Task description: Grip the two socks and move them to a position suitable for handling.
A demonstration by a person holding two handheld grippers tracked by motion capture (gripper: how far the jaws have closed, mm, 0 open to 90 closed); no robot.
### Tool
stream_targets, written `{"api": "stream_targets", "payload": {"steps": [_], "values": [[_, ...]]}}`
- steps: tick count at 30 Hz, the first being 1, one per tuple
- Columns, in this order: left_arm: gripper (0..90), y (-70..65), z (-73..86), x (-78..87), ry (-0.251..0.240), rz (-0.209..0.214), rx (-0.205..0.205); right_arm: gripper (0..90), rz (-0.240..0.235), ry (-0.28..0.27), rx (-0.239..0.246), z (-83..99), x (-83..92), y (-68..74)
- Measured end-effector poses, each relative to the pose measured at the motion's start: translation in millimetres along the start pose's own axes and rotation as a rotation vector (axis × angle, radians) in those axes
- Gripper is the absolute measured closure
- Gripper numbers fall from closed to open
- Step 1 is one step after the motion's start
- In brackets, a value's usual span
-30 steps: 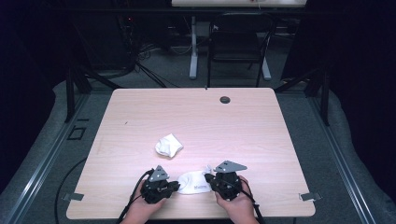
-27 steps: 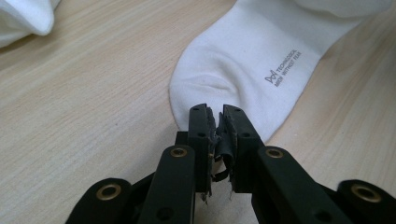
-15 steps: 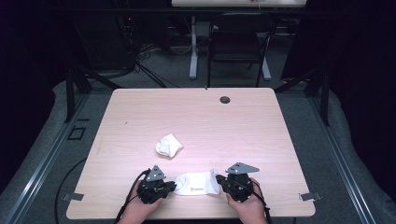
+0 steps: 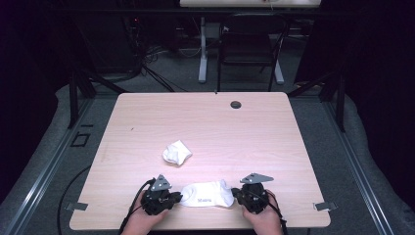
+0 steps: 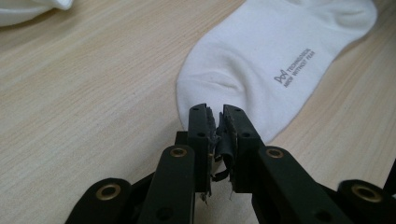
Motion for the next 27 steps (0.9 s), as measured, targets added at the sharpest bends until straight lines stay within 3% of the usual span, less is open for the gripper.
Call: {"api": "stream_targets", "payload": {"steps": [1,3,4,10,16,20,27], "values": [[81.5,0.2,0.0,0.2,0.001,-0.001,0.003,83.9,-0.005,-0.005,-0.011,0.4,0.8,-0.5],[81.3,0.8,-0.5,0.1,-0.002,-0.003,0.007,82.1,-0.004,-0.013,-0.015,-0.5,2.4,-0.9],[80.6,1.0,-0.9,-0.1,-0.003,-0.004,0.007,80.9,-0.019,-0.051,-0.017,-5.7,7.1,0.1],[80.5,-0.4,-9.4,0.3,-0.038,-0.002,0.006,86.5,-0.06,-0.102,0.024,-15.5,7.9,11.8],[80.8,-5.9,-13.6,-9.6,-0.036,-0.009,-0.039,87.7,-0.051,-0.052,0.088,-15.9,-14.2,18.8],[81.4,-3.7,-12.5,-11.7,-0.028,-0.007,-0.039,88.1,-0.017,-0.013,0.098,-10.6,-21.0,13.7],[81.5,-0.5,-9.3,-8.5,-0.024,-0.011,-0.026,89.5,0.008,0.024,0.072,-1.2,-25.1,6.3]]}}
Point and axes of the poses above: each handheld gripper's, and its own axes: x roughly backward along the jaws, z roughly out of its underside, y roughly to its left, the point moved 10 cm from there along -x, roughly forward along the jaws, and after that the axes turned 4 degrees about -z, right-handed, at the moved point
